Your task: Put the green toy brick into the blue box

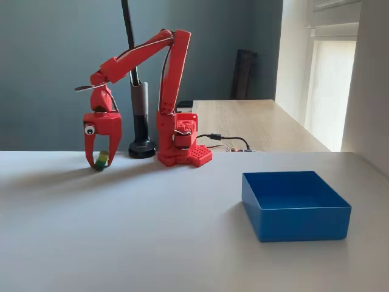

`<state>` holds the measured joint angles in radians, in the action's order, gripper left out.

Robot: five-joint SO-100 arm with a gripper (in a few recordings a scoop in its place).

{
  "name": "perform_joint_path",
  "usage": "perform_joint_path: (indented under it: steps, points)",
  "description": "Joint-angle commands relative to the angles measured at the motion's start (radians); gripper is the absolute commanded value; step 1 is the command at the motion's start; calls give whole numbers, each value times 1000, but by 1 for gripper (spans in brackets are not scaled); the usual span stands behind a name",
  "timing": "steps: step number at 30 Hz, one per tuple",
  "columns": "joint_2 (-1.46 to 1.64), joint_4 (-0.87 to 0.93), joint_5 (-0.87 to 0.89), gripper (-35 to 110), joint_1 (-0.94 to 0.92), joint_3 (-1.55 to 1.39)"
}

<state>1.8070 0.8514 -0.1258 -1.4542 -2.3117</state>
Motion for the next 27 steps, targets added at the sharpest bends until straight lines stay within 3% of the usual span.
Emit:
perform_joint_path:
  steps: [1,4,14,20,27]
  points:
    - [-38,-5,-11,7,-11,43]
    - [-48,-5,-9,0,-2,40]
    - [-35,60,-6,0,97,91]
    - [-32,232,18,0,324,252]
    - [-31,261,-12,0,657,402]
